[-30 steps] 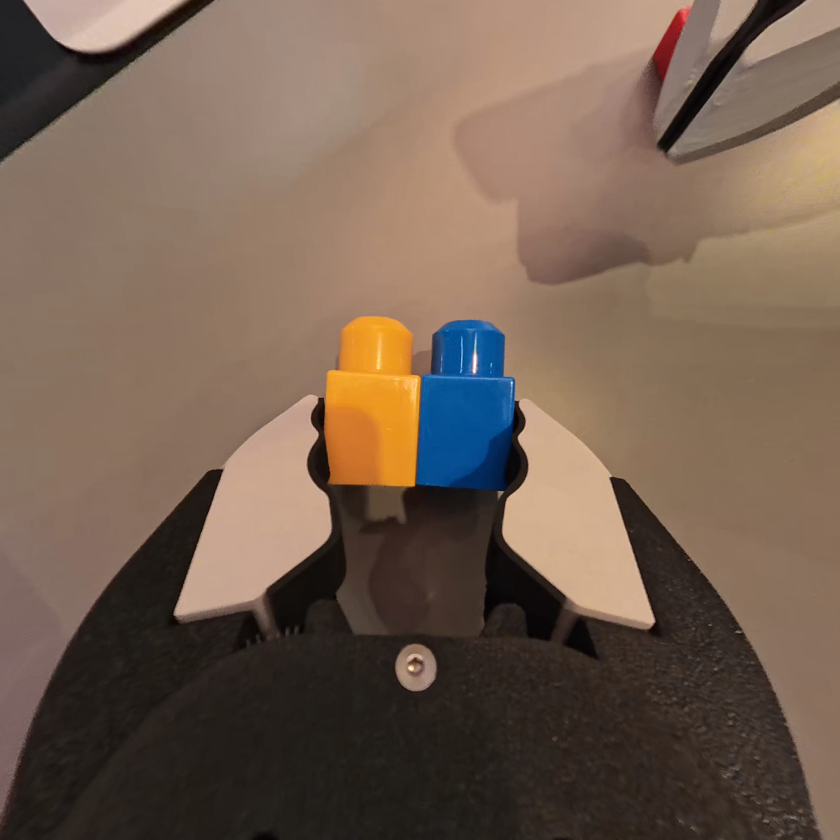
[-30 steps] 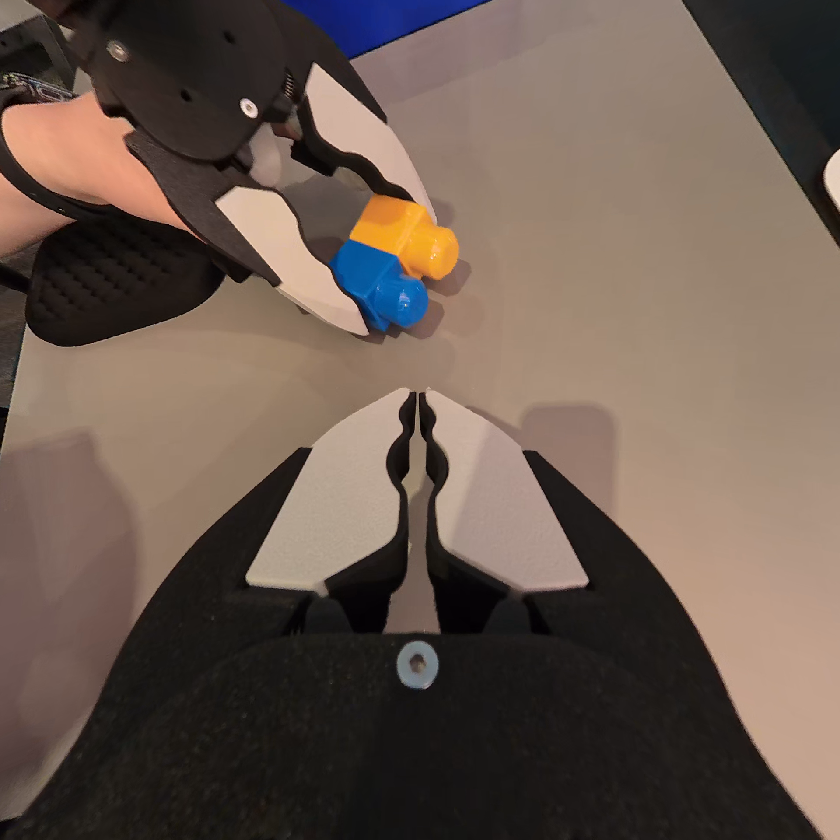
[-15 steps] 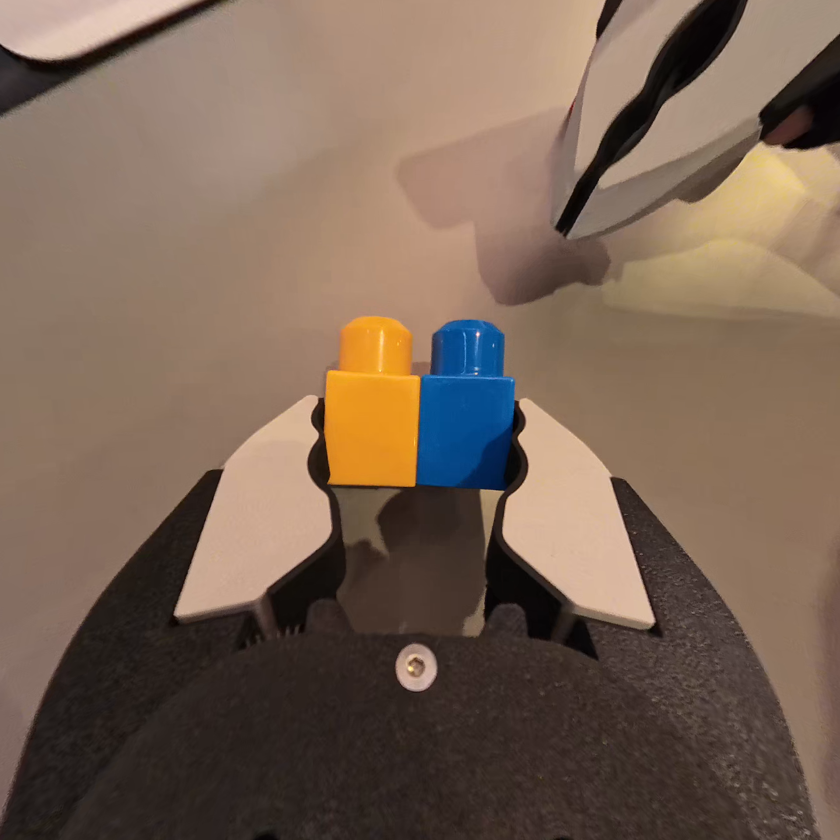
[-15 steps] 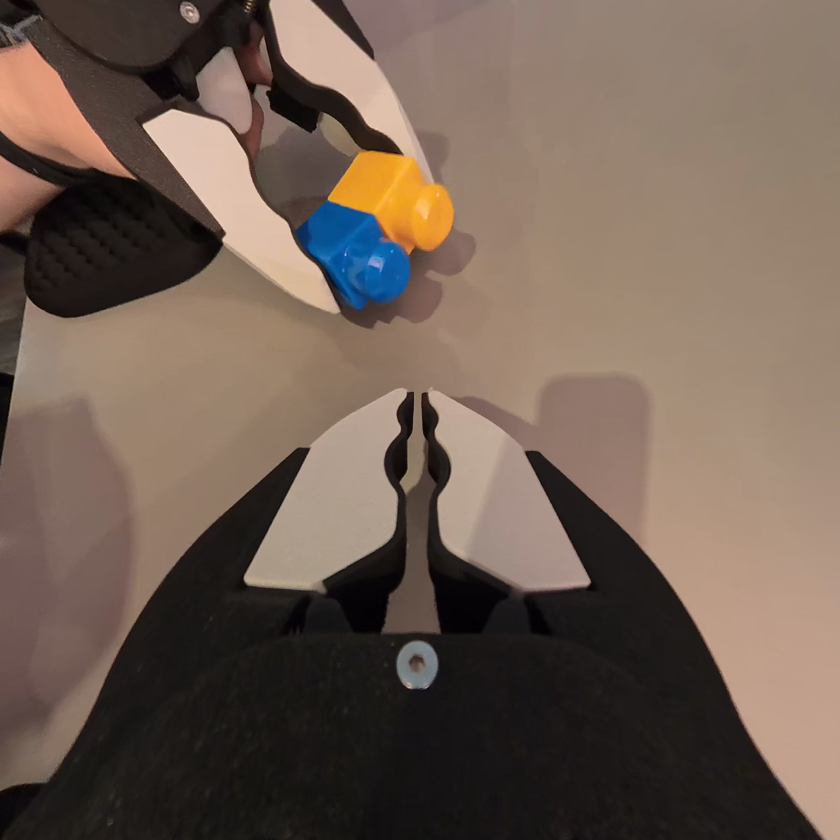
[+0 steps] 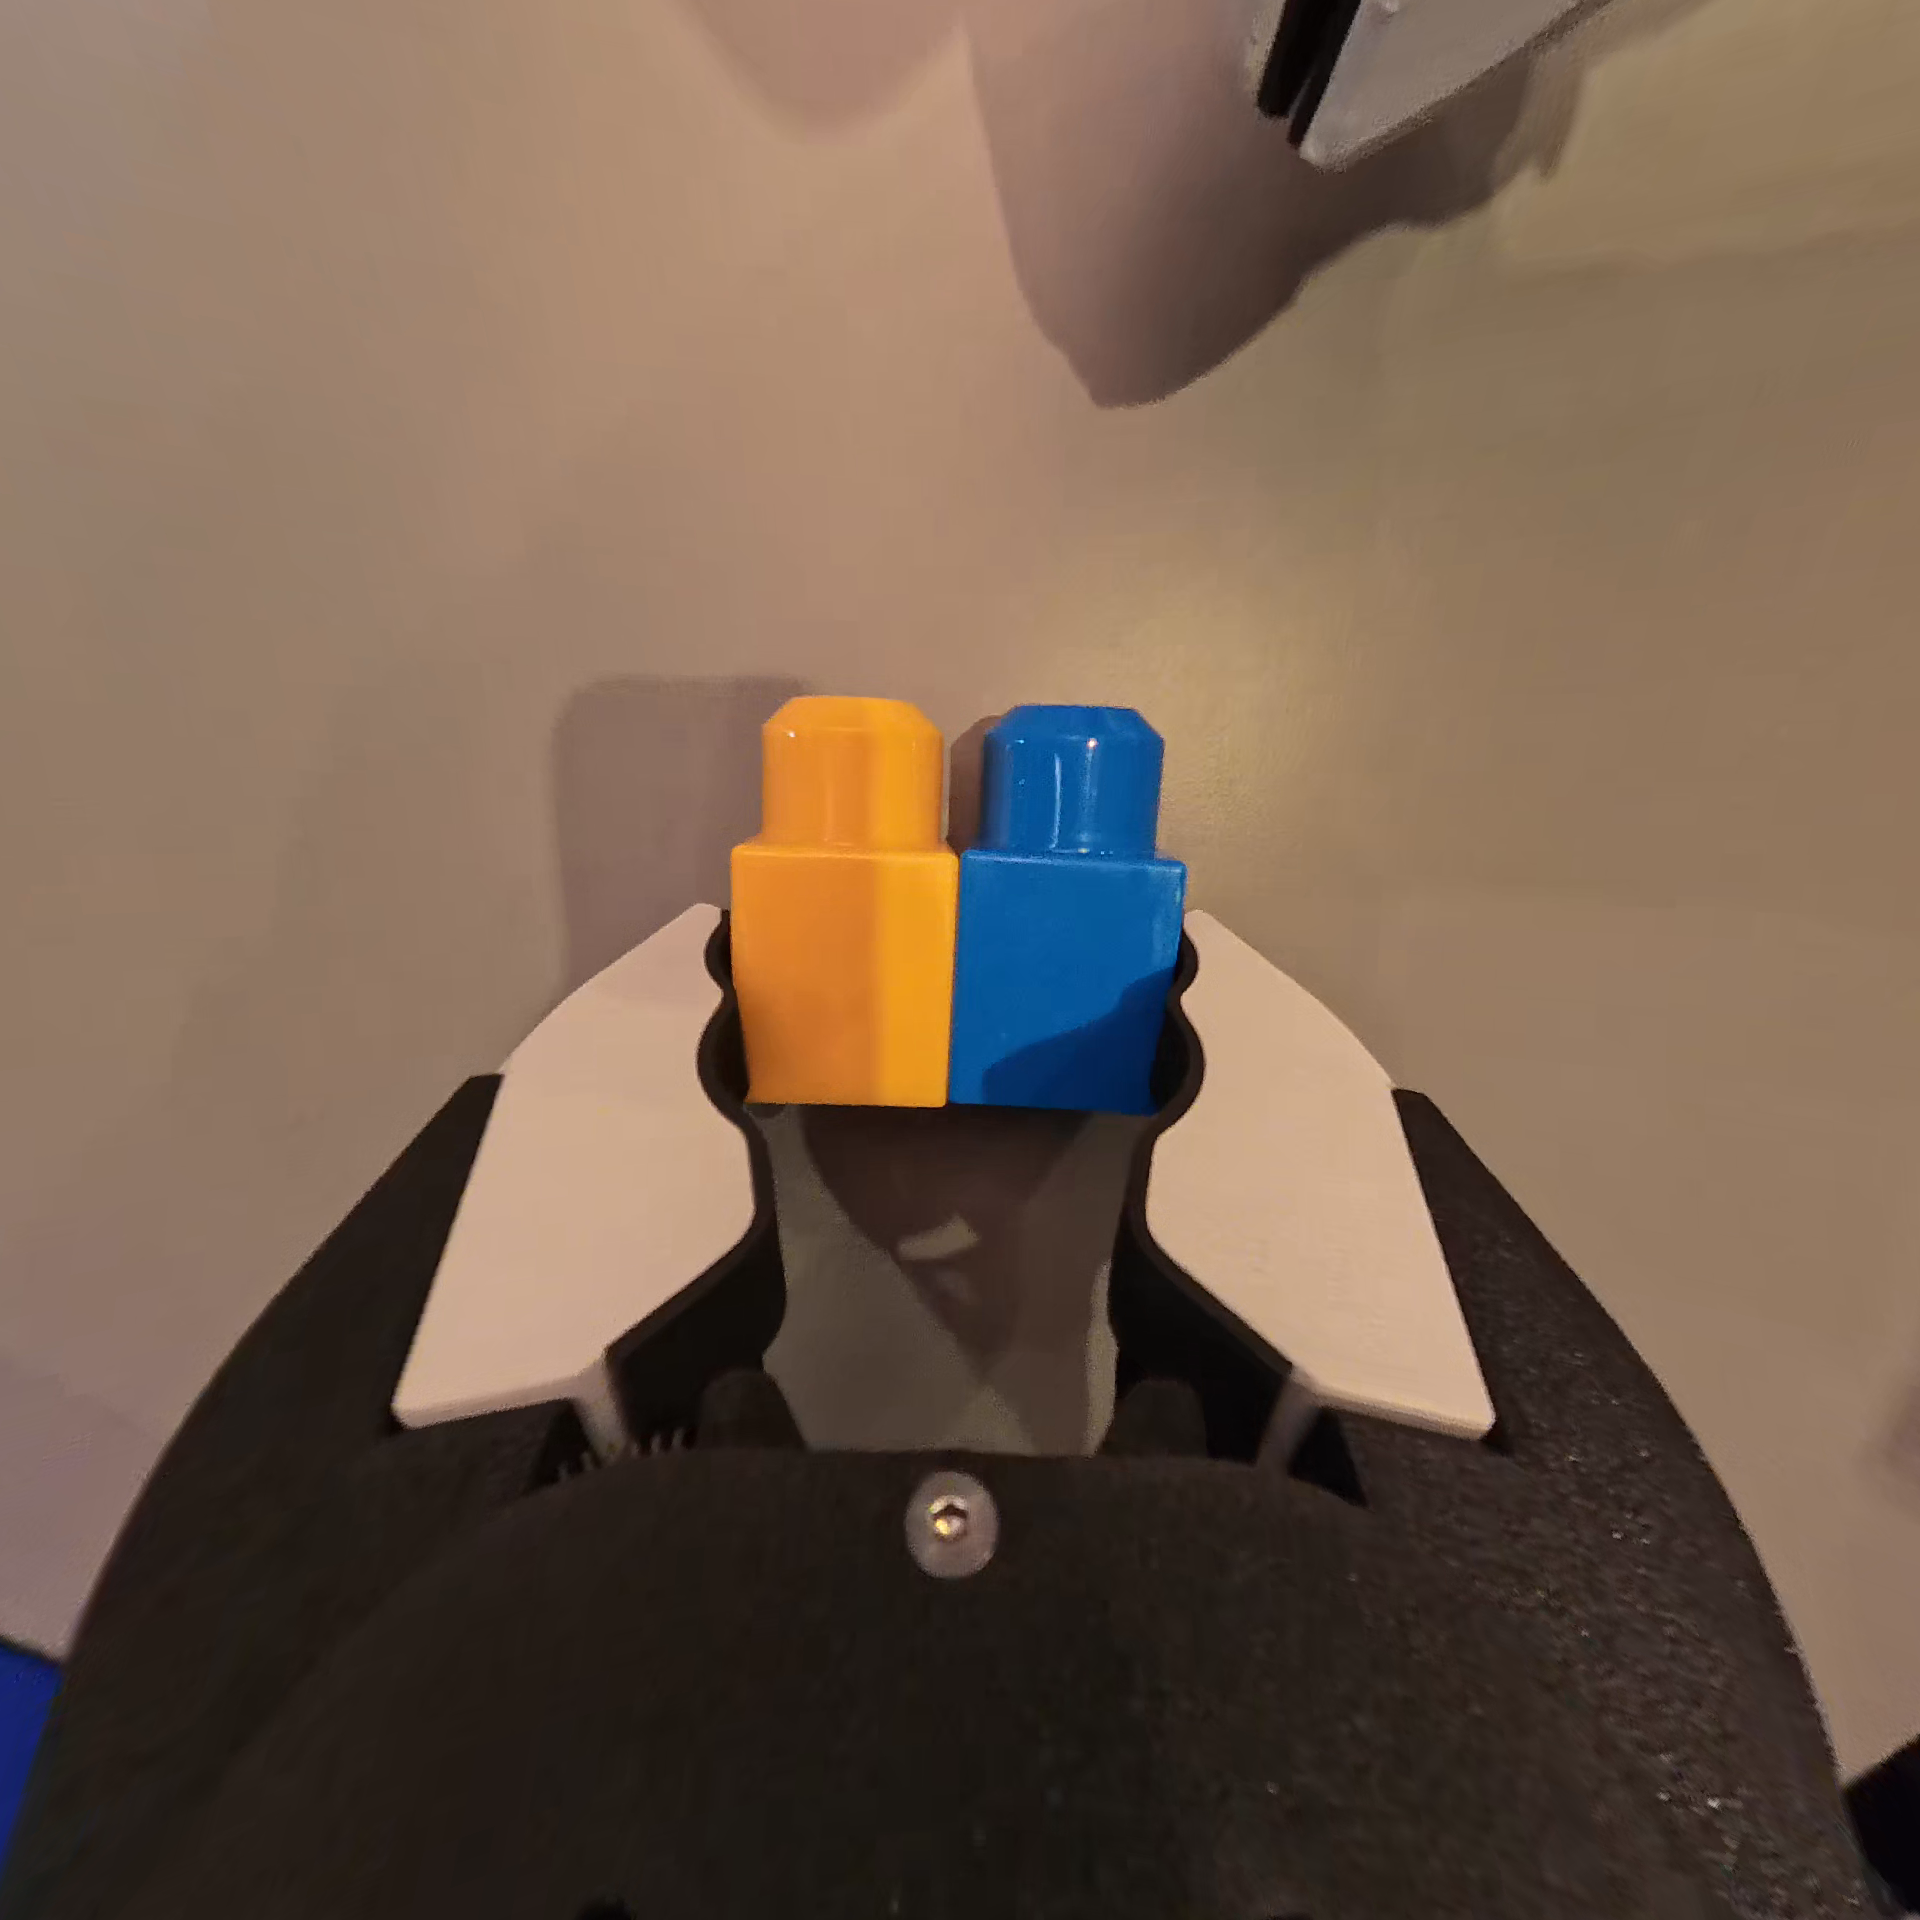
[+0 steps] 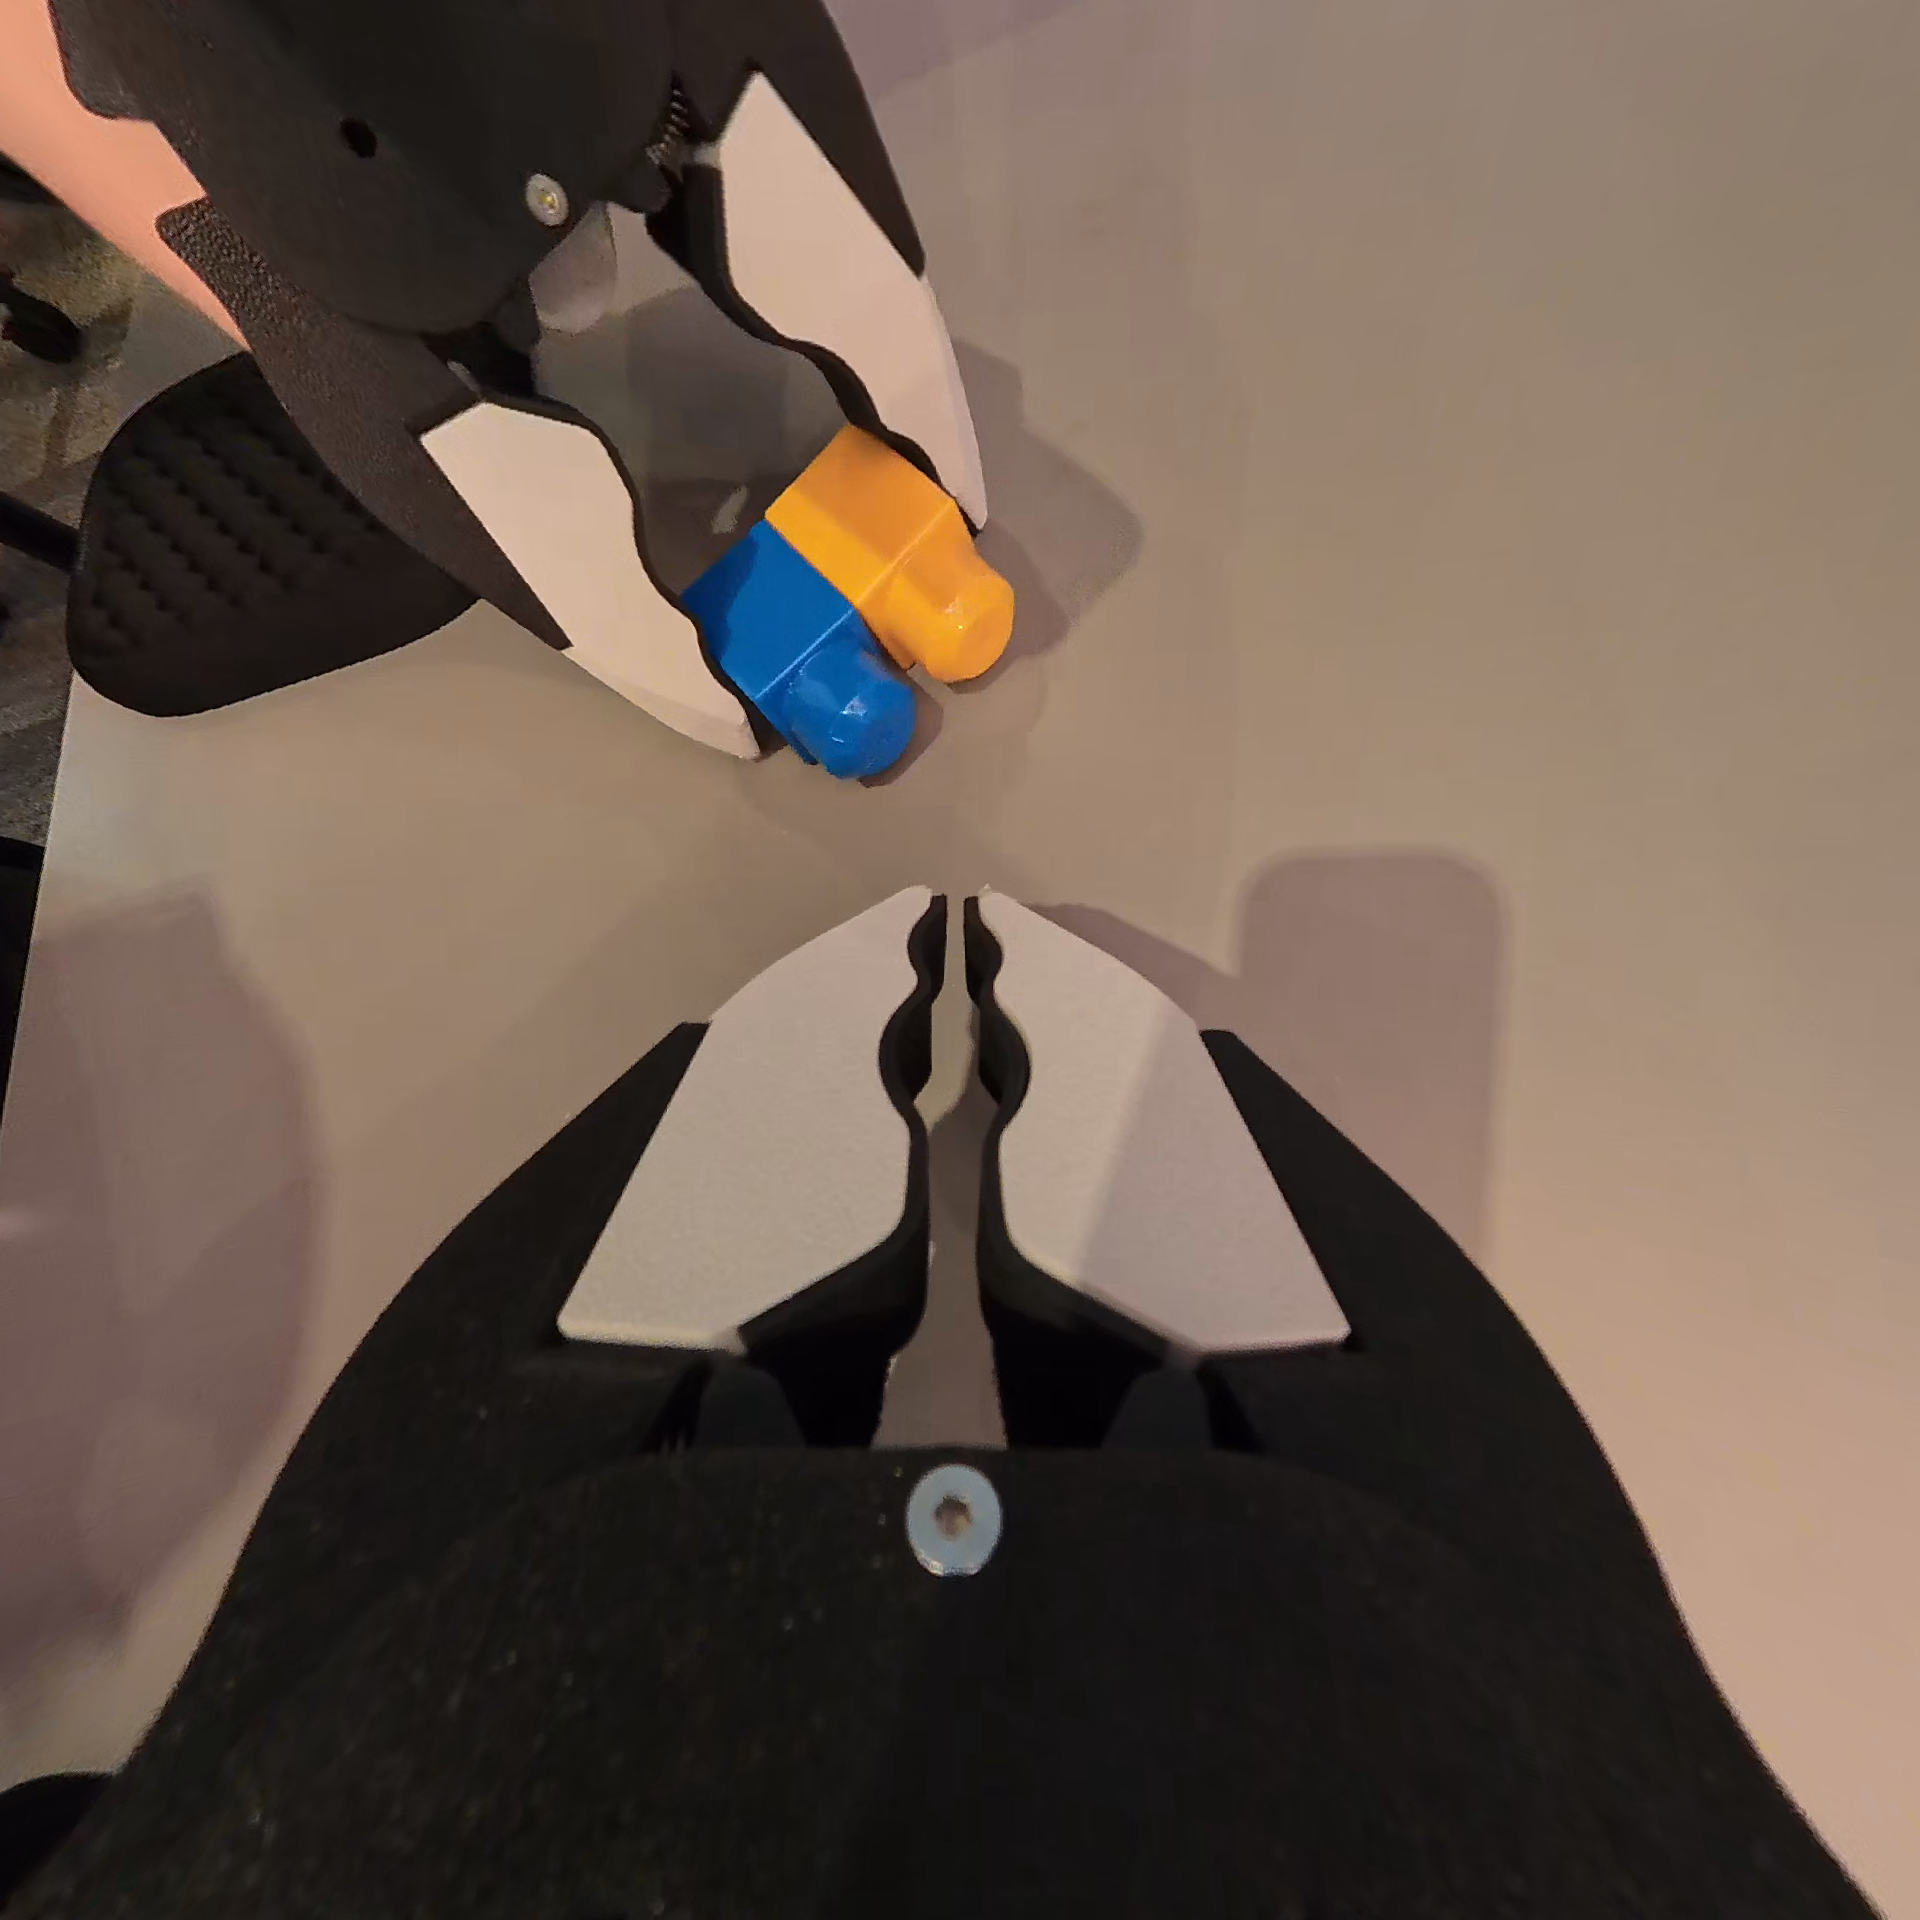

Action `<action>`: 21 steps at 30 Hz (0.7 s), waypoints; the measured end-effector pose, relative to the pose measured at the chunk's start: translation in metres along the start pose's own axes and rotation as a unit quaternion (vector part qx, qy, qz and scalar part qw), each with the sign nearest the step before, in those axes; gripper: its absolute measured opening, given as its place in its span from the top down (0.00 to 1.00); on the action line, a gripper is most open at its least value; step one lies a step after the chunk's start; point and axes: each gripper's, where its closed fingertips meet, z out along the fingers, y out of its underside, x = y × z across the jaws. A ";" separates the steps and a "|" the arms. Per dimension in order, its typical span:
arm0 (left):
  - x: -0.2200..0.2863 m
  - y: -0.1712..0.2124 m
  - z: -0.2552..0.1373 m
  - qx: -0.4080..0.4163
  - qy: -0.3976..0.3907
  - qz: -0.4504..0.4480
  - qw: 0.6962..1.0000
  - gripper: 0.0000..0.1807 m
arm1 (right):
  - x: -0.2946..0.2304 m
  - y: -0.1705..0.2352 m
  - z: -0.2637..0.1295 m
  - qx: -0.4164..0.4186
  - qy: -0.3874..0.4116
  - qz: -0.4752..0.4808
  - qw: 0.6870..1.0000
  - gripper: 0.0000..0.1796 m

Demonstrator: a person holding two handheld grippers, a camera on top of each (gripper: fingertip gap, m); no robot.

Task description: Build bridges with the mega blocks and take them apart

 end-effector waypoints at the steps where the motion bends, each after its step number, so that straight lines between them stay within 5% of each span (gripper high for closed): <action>1: 0.000 0.001 0.000 -0.012 0.002 0.006 1.000 0.57 | 0.000 0.000 0.000 0.000 0.000 0.000 1.000 0.99; 21: 0.001 0.005 -0.001 -0.078 0.011 0.052 0.996 0.59 | -0.003 0.001 0.000 -0.003 -0.006 -0.002 1.000 0.99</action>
